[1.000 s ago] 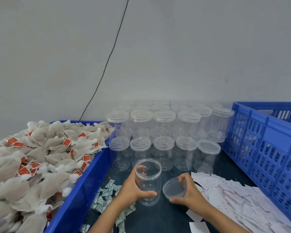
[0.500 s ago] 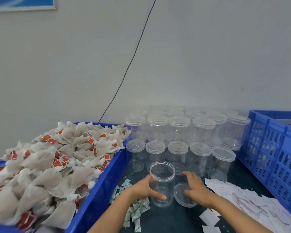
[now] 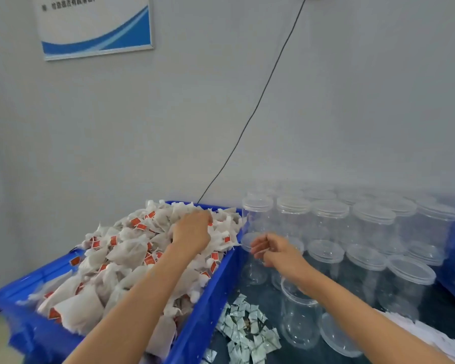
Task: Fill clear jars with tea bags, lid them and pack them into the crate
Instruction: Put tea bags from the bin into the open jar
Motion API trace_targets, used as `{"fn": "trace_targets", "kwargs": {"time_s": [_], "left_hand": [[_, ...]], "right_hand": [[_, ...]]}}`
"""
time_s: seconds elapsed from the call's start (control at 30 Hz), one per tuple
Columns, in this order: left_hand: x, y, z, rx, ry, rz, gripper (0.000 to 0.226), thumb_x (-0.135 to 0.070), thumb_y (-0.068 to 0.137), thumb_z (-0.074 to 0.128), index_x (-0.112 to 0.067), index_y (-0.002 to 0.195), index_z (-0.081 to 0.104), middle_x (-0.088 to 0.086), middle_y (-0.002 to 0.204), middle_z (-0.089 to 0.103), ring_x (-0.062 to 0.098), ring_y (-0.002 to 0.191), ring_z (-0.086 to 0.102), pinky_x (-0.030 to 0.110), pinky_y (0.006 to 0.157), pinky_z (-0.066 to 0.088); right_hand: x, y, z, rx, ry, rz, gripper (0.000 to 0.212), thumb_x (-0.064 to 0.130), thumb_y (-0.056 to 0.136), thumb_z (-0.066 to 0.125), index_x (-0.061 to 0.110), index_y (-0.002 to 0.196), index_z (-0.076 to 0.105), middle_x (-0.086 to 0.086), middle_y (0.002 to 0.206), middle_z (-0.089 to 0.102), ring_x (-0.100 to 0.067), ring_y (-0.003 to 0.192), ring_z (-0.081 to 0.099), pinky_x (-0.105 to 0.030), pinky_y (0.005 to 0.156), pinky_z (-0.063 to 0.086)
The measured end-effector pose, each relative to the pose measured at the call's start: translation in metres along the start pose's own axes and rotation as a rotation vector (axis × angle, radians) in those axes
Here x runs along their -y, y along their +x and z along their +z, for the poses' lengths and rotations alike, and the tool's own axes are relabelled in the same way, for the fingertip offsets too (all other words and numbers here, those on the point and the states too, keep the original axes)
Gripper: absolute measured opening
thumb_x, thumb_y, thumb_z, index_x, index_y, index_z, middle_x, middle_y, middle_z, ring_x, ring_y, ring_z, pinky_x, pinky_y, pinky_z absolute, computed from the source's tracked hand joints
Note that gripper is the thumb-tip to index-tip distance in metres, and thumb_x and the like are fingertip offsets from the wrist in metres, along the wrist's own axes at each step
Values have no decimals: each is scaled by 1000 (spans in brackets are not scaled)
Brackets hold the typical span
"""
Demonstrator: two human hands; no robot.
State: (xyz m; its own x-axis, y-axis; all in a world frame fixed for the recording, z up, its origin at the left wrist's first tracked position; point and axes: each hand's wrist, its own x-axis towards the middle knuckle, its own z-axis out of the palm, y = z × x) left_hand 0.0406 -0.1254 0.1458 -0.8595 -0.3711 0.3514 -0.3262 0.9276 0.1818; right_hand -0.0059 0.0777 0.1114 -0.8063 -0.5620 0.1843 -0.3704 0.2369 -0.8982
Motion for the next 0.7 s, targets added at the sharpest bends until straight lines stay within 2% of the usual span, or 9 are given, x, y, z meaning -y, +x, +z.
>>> {"fn": "trace_targets", "kwargs": {"time_s": [0.1, 0.17, 0.23, 0.33, 0.47, 0.53, 0.57, 0.63, 0.7], "left_hand": [[45, 14, 2, -72, 153, -86, 26, -23, 95, 52, -25, 121, 58, 1, 121, 58, 20, 109, 56, 30, 84, 49], [65, 19, 6, -66, 143, -124, 24, -34, 96, 48, -24, 111, 63, 1, 111, 61, 22, 103, 59, 30, 75, 47], [78, 21, 12, -76, 121, -119, 22, -29, 95, 47, -23, 105, 65, 0, 103, 63, 23, 98, 59, 29, 67, 42], [84, 22, 17, -145, 98, -81, 19, -16, 93, 50, -23, 103, 65, -3, 98, 63, 18, 91, 60, 26, 63, 36], [84, 15, 17, -447, -236, -74, 15, -5, 87, 59, -16, 93, 68, -2, 90, 68, 16, 77, 60, 25, 61, 44], [79, 12, 15, -557, -471, 16, 12, -6, 82, 69, -15, 89, 69, -8, 85, 65, 5, 70, 59, 13, 62, 45], [75, 11, 16, -557, -567, 80, 14, -7, 79, 74, -17, 88, 69, -13, 82, 64, 3, 69, 60, 9, 62, 45], [69, 9, 20, -446, -693, 216, 22, -6, 75, 77, -21, 89, 68, -16, 80, 65, 1, 76, 62, 8, 66, 47], [65, 8, 23, -240, -768, 327, 37, -4, 78, 73, -26, 106, 65, -13, 88, 68, 0, 83, 65, 13, 70, 51]], "right_hand": [[3, 13, 29, 44, 42, 25, 36, -11, 87, 42, 19, 95, 59, -4, 99, 66, -15, 94, 60, -23, 75, 48], [5, 22, 45, 67, 60, 39, 35, -10, 88, 42, 20, 95, 58, -2, 99, 65, -14, 94, 61, -24, 74, 49], [8, 32, 59, 68, 93, 53, 34, -10, 88, 42, 19, 97, 58, -2, 99, 65, -14, 94, 63, -23, 74, 50], [13, 48, 76, 28, 191, 83, 29, -9, 91, 43, 13, 102, 59, -8, 103, 65, -21, 97, 65, -24, 73, 56], [20, 66, 91, -59, 365, 136, 25, 0, 97, 41, 8, 113, 59, -12, 102, 67, -21, 86, 67, -28, 70, 56], [23, 73, 98, -16, 520, 122, 23, 15, 100, 46, 9, 121, 54, -14, 104, 67, -22, 82, 68, -32, 70, 56], [24, 77, 101, 28, 593, 113, 27, 24, 100, 48, 11, 123, 52, -15, 108, 66, -23, 84, 69, -35, 71, 57], [26, 84, 108, 117, 686, 101, 35, 36, 96, 53, 16, 126, 49, -15, 116, 64, -25, 92, 70, -38, 72, 58], [27, 90, 115, 116, 727, 94, 31, 30, 95, 57, 19, 124, 52, -11, 114, 68, -25, 96, 70, -37, 74, 57]]}}
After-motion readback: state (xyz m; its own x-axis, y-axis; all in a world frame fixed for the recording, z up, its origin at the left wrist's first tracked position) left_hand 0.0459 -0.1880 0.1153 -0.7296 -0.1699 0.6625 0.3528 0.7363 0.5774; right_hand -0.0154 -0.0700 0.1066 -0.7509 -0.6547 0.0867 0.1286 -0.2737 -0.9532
